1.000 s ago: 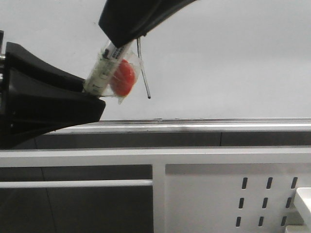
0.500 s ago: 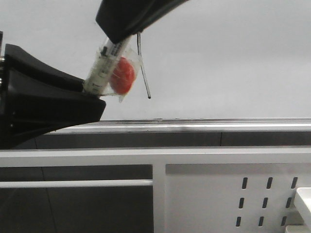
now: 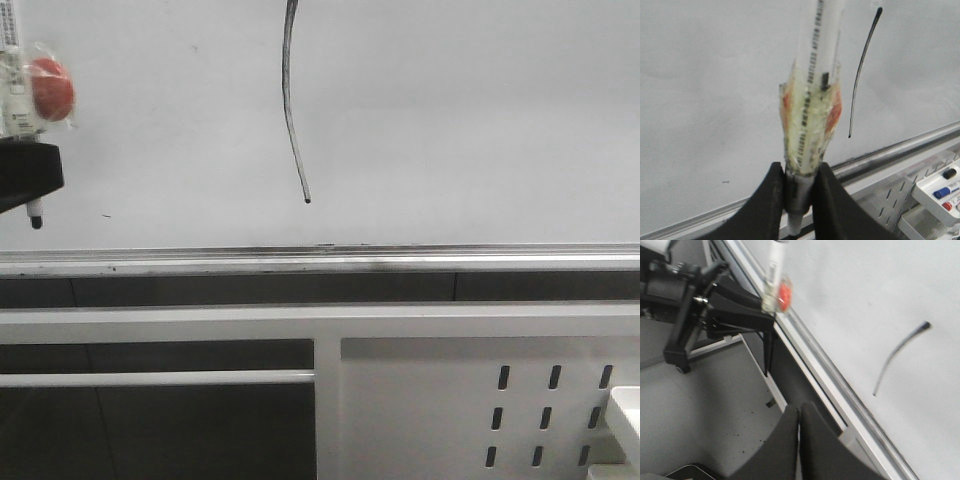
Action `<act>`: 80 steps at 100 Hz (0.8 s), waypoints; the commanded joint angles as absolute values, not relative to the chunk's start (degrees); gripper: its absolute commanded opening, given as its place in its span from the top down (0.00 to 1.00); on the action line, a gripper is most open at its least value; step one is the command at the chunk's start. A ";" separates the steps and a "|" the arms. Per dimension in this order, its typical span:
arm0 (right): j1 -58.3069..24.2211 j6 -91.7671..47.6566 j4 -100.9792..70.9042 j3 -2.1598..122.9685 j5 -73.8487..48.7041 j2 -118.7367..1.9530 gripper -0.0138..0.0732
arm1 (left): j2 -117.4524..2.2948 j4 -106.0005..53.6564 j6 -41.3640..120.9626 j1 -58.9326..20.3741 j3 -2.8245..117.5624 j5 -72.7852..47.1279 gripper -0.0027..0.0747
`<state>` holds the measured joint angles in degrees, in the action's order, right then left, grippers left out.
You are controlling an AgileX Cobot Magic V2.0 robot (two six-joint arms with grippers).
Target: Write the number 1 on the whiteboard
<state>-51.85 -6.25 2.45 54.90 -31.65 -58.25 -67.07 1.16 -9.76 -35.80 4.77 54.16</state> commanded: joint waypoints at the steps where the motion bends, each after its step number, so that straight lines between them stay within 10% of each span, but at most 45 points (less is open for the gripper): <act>1: -51.14 -6.12 3.24 56.02 -29.15 -56.80 0.92 | -66.54 -0.72 -9.21 -35.76 5.59 60.83 0.99; 80: -51.14 -5.75 3.24 51.96 -27.77 -53.49 0.92 | -86.34 -8.85 -10.91 -35.76 9.83 78.01 0.99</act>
<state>-51.45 -5.79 2.59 50.48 -32.09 -54.55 -86.85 -7.86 -10.21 -35.80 7.94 64.74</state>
